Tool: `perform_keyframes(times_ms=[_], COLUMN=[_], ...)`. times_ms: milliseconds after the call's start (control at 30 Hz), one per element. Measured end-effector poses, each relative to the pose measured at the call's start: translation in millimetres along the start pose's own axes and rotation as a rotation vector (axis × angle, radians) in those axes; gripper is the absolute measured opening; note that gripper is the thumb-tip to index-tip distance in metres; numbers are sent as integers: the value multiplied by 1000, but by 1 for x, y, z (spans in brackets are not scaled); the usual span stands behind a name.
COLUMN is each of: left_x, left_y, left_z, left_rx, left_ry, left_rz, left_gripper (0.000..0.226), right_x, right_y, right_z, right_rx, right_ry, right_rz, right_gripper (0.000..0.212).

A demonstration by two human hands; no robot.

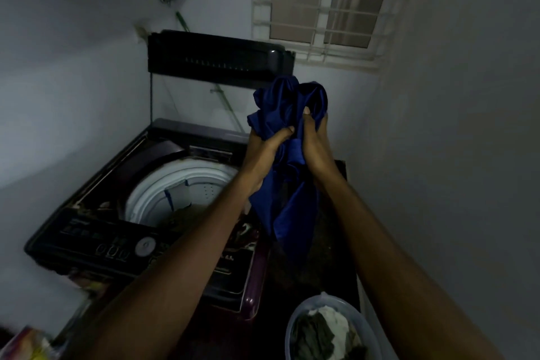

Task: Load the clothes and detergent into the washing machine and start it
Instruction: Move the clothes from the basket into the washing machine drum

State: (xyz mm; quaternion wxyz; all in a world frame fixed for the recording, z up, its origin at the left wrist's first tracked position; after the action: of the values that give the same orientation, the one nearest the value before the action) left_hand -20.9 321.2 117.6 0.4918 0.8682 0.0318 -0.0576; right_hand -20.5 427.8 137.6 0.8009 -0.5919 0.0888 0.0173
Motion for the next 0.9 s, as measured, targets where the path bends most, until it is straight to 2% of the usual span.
perform_keyframes(times_ms=[67, 100, 233, 500, 700, 900], left_x=[-8, -13, -32, -83, -110, -125], left_y=[12, 18, 41, 77, 100, 95], left_z=[16, 25, 66, 175, 238, 276], left_rx=[-13, -23, -43, -96, -167, -184], left_ry=[37, 51, 94, 77, -14, -59], left_rz=[-29, -41, -61, -1, 110, 141], left_gripper=[43, 43, 43, 34, 36, 42], right_x=[-11, -16, -33, -71, -84, -86], right_y=[-4, -7, -20, -17, -14, 3], right_z=[-21, -32, -79, -198, -266, -301], right_rx=[19, 22, -4, -105, -167, -209], right_ry=[-21, -33, -43, -33, 37, 114], right_rz=[6, 14, 54, -64, -164, -204], right_gripper=[83, 82, 46, 69, 68, 68])
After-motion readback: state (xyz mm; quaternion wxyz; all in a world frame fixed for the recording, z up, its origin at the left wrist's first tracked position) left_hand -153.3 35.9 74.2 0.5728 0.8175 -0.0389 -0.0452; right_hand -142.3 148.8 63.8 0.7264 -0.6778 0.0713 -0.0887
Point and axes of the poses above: each hand's wrist, its own x-axis away from the middle knuckle, its own z-axis out of the back of the hand, y = z × x, the point moved 2 cm from there along -x, towards the middle knuckle, and after that the axes turned 15 degrees about x, right-handed, at the moved point
